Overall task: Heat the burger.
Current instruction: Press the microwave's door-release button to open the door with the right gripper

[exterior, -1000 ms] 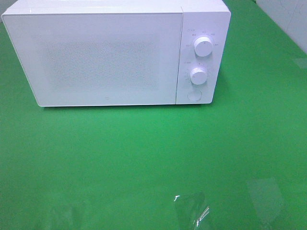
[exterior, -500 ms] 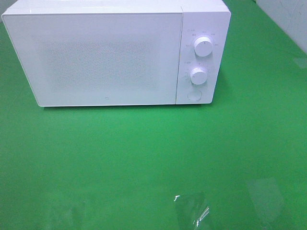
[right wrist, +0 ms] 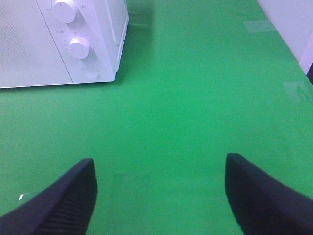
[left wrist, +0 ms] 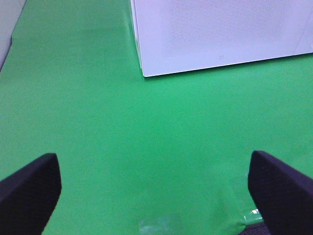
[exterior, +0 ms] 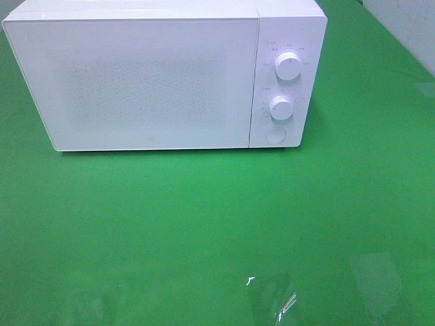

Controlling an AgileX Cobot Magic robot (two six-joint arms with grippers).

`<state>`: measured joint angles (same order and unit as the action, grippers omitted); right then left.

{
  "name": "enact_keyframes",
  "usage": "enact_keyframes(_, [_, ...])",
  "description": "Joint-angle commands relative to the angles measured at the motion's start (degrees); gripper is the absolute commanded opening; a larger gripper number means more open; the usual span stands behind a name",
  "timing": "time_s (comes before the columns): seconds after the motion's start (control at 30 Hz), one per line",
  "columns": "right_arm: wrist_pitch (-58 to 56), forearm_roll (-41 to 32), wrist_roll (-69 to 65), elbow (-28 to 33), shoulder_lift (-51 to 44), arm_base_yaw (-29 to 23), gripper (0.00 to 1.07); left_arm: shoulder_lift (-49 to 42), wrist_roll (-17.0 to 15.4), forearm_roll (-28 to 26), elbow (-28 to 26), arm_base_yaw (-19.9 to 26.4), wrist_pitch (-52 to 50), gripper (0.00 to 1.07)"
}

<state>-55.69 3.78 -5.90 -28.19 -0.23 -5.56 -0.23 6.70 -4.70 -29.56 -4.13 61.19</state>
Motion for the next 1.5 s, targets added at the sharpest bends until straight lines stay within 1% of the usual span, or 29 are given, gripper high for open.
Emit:
enact_keyframes(0.03, [0.7,-0.2,0.6,0.0,-1.6,0.3,0.71,-1.1,-0.4,-0.3,-0.1,0.1,0.1,0.96])
enact_keyframes(0.2, [1.5,-0.1,0.9,-1.0,-1.5,0.3,0.71,-1.1,-0.4,-0.3,-0.1,0.1,0.1,0.96])
enact_keyframes(0.27, [3.2,-0.1,0.9,-2.1,-0.9,0.3,0.71,-1.1,-0.4,-0.3,-0.1,0.1,0.1,0.96])
enact_keyframes(0.33, [8.6,-0.1,1.1,-2.3,2.1,0.1,0.71,-1.1,-0.4,-0.3,-0.1,0.1,0.1,0.96])
enact_keyframes(0.43, [10.1,-0.1,1.1,-2.2,3.0,0.1,0.71,-1.1,-0.4,-0.3,-0.1,0.1,0.1,0.96])
enact_keyframes(0.47, [13.3,0.1,1.1,-1.6,4.7,0.1,0.71,-1.1,-0.4,-0.3,-0.1,0.1,0.1,0.96])
enact_keyframes(0.5, [13.3,0.1,1.1,-1.6,4.7,0.1,0.71,-1.1,-0.4,-0.3,-0.1,0.1,0.1,0.96])
enact_keyframes(0.57, [20.3,0.2,1.1,1.7,7.9,0.1,0.71,-1.1,-0.4,-0.3,-0.1,0.1,0.1,0.96])
enact_keyframes(0.6, [20.3,0.2,1.1,1.7,7.9,0.1,0.71,-1.1,-0.4,-0.3,-0.1,0.1,0.1,0.96])
enact_keyframes(0.63, [24.0,0.2,1.1,3.6,9.3,0.1,0.71,-1.1,-0.4,-0.3,-0.1,0.1,0.1,0.96])
enact_keyframes(0.67, [24.0,0.2,1.1,3.6,9.3,0.1,0.71,-1.1,-0.4,-0.3,-0.1,0.1,0.1,0.96])
enact_keyframes(0.7, [28.2,0.4,1.1,5.2,10.9,0.1,0.71,-1.1,-0.4,-0.3,-0.1,0.1,0.1,0.96])
enact_keyframes(0.8, [31.0,0.4,1.1,6.2,11.9,0.1,0.71,-1.1,-0.4,-0.3,-0.1,0.1,0.1,0.96])
enact_keyframes(0.87, [38.7,0.4,1.1,8.5,15.8,0.1,0.70,-1.1,-0.4,-0.3,-0.1,0.1,0.1,0.96])
enact_keyframes(0.9, [38.7,0.4,1.1,8.5,15.8,0.1,0.70,-1.1,-0.4,-0.3,-0.1,0.1,0.1,0.96])
enact_keyframes(0.93, [41.9,0.4,1.1,9.2,17.8,0.1,0.70,-1.1,-0.4,-0.3,-0.1,0.1,0.1,0.96])
enact_keyframes(1.03, [43.5,0.4,1.1,9.6,18.9,0.1,0.70,-1.1,-0.4,-0.3,-0.1,0.1,0.1,0.96])
enact_keyframes(1.1, [47.8,0.4,1.1,9.9,23.8,0.1,0.70,-1.1,-0.4,-0.3,-0.1,0.1,0.1,0.96])
enact_keyframes(1.13, [47.8,0.4,1.1,9.9,23.8,0.1,0.70,-1.1,-0.4,-0.3,-0.1,0.1,0.1,0.96])
enact_keyframes(1.17, [49.8,0.4,1.1,9.9,26.5,0.1,0.70,-1.1,-0.4,-0.3,-0.1,0.1,0.1,0.96])
enact_keyframes(1.2, [49.8,0.4,1.1,9.9,26.5,0.1,0.70,-1.1,-0.4,-0.3,-0.1,0.1,0.1,0.96])
enact_keyframes(1.23, [51.8,0.4,1.1,9.9,29.1,0.1,0.70,-1.1,-0.4,-0.3,-0.1,0.1,0.1,0.96])
enact_keyframes(1.33, [52.8,0.4,1.1,9.9,30.2,0.1,0.70,-1.1,-0.4,-0.3,-0.1,0.1,0.1,0.96])
enact_keyframes(1.4, [56.8,0.4,1.0,9.9,35.8,0.1,0.70,-1.1,-0.4,-0.3,-0.1,0.1,0.1,0.96])
enact_keyframes(1.43, [56.8,0.4,1.0,9.9,35.8,0.1,0.70,-1.1,-0.4,-0.3,-0.1,0.1,0.1,0.96])
enact_keyframes(1.47, [59.7,0.4,1.0,9.9,38.7,0.1,0.70,-1.1,-0.4,-0.3,-0.1,0.1,0.1,0.96])
enact_keyframes(1.5, [59.7,0.4,1.0,9.9,38.7,0.1,0.70,-1.1,-0.4,-0.3,-0.1,0.1,0.1,0.96])
